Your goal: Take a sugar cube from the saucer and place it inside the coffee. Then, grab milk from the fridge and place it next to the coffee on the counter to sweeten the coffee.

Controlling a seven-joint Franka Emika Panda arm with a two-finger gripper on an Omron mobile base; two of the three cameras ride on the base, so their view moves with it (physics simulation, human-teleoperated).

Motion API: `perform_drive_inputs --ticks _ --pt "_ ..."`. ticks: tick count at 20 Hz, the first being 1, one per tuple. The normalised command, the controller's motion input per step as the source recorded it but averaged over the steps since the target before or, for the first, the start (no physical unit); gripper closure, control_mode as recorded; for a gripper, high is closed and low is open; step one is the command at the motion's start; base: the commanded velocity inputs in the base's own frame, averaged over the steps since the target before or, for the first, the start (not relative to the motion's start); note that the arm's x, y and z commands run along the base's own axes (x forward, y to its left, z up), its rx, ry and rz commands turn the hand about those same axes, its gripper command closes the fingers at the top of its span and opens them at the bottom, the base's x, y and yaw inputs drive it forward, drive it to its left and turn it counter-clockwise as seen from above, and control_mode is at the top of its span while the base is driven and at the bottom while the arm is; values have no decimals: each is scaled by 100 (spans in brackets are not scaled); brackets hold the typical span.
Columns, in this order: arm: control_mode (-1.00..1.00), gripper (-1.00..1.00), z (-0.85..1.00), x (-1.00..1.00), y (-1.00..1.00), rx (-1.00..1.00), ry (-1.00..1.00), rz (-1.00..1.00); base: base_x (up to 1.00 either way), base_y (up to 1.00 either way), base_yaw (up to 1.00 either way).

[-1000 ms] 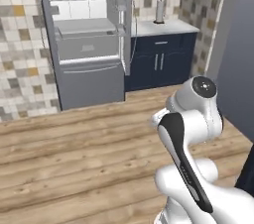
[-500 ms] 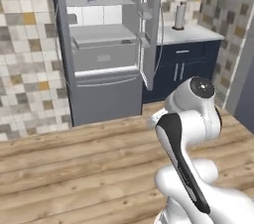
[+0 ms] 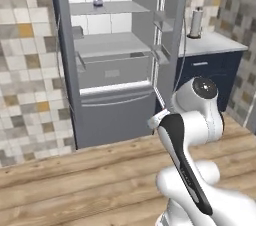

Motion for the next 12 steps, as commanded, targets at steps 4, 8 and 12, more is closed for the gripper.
perform_drive_inputs --ticks 4,8,12 --pt "100 -100 0 0 0 0 0 0 100 0 0" --pt "100 -100 0 0 0 0 0 0 100 0 0" --pt "100 -100 0 0 0 0 0 0 100 4 0"
